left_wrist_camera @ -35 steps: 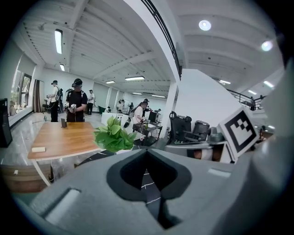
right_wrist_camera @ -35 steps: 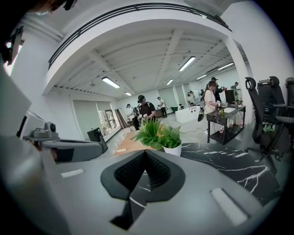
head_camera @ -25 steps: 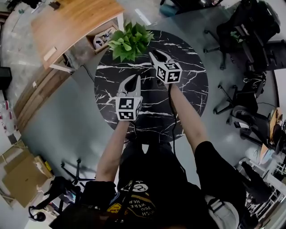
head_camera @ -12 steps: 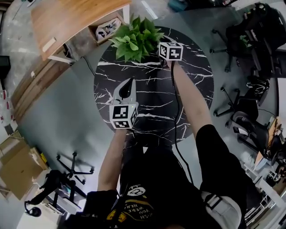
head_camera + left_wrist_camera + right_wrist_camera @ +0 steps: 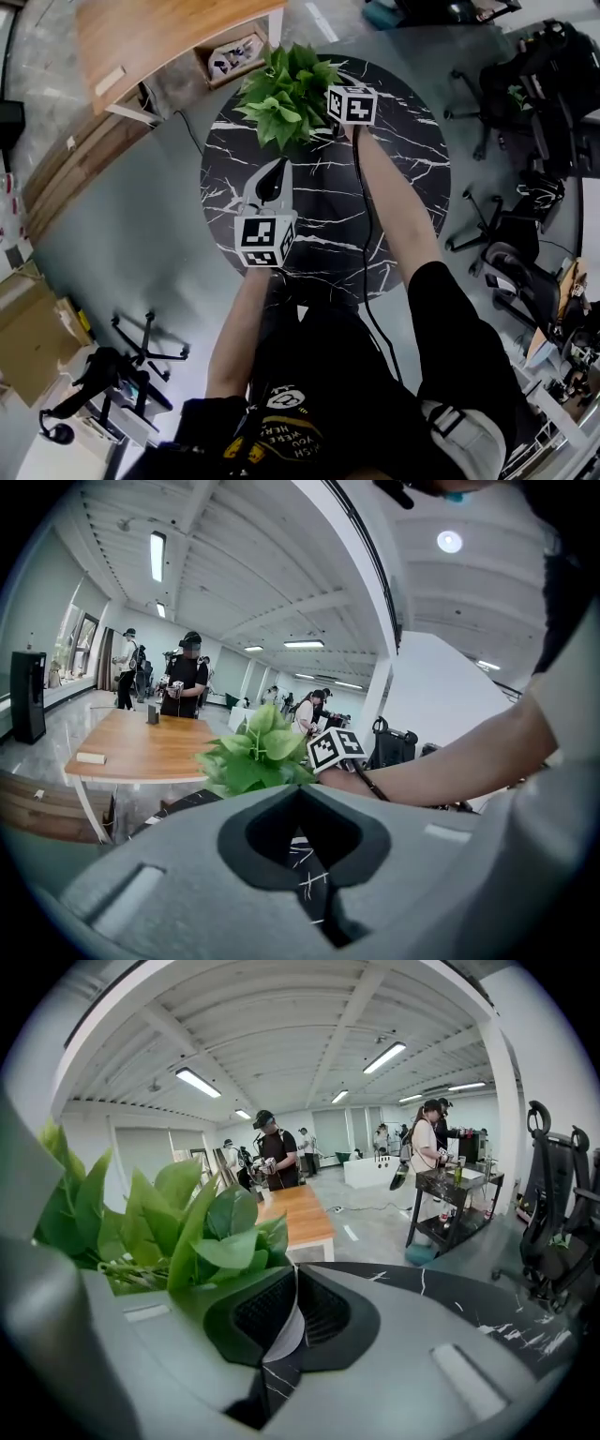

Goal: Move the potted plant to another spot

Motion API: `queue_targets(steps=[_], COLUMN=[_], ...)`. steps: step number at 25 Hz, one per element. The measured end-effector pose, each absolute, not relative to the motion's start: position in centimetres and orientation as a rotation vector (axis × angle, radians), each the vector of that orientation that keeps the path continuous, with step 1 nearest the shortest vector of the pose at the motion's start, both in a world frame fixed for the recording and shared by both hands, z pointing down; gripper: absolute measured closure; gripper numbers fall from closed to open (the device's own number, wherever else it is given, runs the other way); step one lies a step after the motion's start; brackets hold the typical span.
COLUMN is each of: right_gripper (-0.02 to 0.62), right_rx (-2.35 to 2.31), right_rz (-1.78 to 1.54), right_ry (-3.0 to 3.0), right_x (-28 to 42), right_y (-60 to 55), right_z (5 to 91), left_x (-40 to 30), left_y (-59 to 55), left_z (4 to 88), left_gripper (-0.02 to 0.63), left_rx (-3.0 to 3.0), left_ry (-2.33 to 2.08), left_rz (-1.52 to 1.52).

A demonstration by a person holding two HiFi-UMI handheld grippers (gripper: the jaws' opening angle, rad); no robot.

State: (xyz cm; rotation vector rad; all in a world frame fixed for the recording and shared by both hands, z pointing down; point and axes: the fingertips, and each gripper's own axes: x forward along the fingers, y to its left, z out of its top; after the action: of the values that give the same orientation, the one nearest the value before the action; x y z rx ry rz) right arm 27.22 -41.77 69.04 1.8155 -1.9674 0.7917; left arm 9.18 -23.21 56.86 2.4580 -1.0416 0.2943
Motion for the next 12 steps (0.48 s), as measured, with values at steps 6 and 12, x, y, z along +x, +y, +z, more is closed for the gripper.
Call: queue_targets(steps=[6,12], right_gripper=[0.581,0.580], right_rx=[1.773,1.681], right_rz=[0.824,0.896], right_ry=[-1.987,-1.995], right_x=[25.3,21.3], right_y=[-42.6,-41.5], right_z=[69.2,69.9], left_x=[7.7,5.1], left_y=[-23.2,-23.0], left_z=[56.3,55.8], left_gripper=[0.603,0.604], left_rx=[2.443,2.415], left_ry=[-1.085,-1.157], left_rz=[0.269,0.252])
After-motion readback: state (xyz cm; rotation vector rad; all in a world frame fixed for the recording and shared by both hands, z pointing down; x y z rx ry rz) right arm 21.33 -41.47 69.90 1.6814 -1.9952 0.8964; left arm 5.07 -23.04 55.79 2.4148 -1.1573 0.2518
